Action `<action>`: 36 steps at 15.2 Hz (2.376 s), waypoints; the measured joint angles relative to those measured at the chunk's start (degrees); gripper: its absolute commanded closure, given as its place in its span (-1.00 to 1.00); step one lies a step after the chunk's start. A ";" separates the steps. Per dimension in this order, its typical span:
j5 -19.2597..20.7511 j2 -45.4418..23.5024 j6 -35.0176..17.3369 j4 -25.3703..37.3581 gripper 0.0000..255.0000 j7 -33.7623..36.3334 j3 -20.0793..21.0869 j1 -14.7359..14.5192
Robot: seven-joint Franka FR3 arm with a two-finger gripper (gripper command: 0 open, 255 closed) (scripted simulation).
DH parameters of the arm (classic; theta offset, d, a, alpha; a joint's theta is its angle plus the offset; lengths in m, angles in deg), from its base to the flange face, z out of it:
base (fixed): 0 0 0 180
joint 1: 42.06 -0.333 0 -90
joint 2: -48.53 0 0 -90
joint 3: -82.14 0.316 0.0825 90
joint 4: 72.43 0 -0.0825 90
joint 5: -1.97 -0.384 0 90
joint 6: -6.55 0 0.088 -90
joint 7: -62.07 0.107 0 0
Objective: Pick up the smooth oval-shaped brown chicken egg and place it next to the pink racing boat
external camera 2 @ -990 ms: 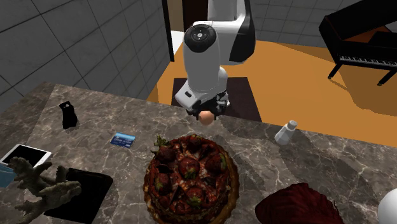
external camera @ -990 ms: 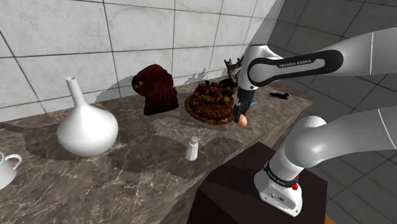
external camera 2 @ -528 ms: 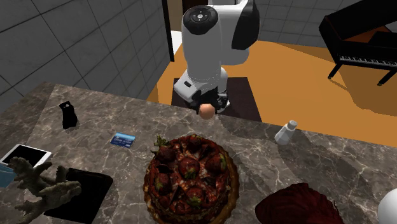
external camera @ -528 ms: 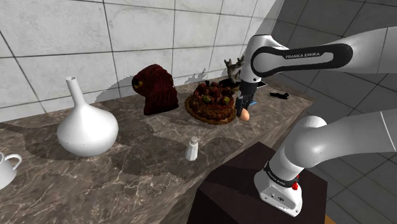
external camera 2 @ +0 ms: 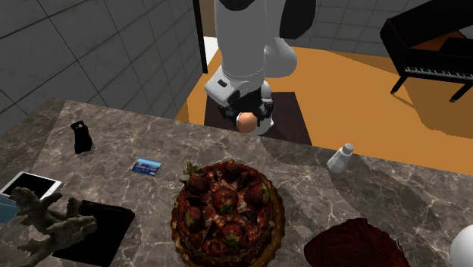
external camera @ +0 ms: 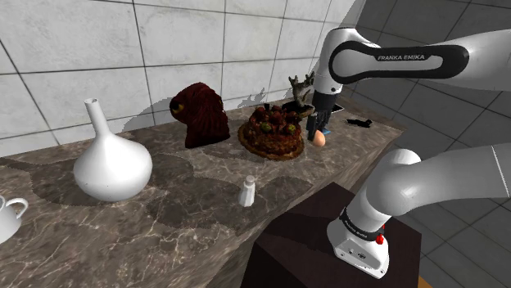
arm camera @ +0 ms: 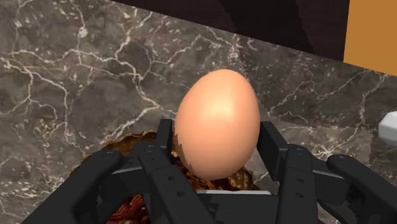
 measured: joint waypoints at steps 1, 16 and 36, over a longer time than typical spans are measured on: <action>-0.04 -0.02 0.44 0.46 1.00 0.00 0.03 -0.02; 13.54 -5.75 0.72 8.07 1.00 -19.58 -17.51 8.62; 4.15 -42.28 -5.82 38.40 1.00 -57.69 -48.75 7.66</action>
